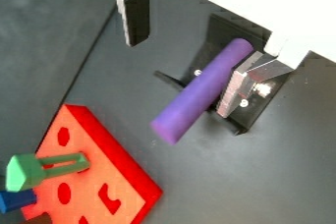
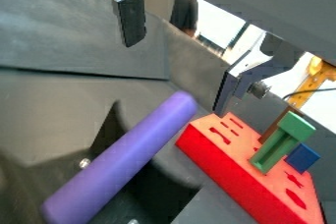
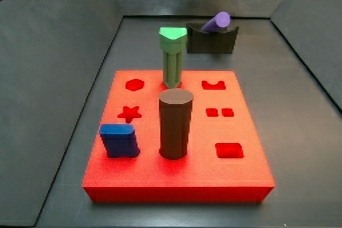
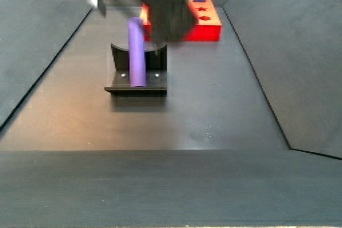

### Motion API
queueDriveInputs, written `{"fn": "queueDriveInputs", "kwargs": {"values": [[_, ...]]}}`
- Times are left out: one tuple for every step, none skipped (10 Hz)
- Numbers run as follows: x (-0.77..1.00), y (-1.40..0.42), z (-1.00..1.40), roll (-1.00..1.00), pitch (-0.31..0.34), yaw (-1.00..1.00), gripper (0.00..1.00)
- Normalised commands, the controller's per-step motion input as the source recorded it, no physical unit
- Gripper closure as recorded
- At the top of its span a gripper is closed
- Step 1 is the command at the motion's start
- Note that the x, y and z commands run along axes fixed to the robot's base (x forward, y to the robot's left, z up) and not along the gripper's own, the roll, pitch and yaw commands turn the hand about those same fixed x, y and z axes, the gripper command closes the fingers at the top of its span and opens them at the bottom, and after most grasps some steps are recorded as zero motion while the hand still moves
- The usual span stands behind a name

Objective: Pick up the round object. Move up. Place the round object on the fixture. Regrasp the round object. Move to above the board. Insert the round object.
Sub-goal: Regrasp the round object.

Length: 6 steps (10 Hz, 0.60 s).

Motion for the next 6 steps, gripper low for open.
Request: {"fn": "queueDriveInputs", "kwargs": {"values": [[-0.06, -1.00, 0.86, 1.00, 0.047, 0.02, 0.00], [-0.06, -1.00, 0.81, 1.00, 0.044, 0.02, 0.00], [-0.07, -1.00, 0.71, 1.00, 0.041, 0.02, 0.00], [-0.06, -0.87, 0.52, 1.00, 0.038, 0.02, 0.00], [-0.06, -0.74, 0.36, 1.00, 0.036, 0.02, 0.00], [-0.04, -0.48, 0.13, 1.00, 0.030, 0.02, 0.00]]}}
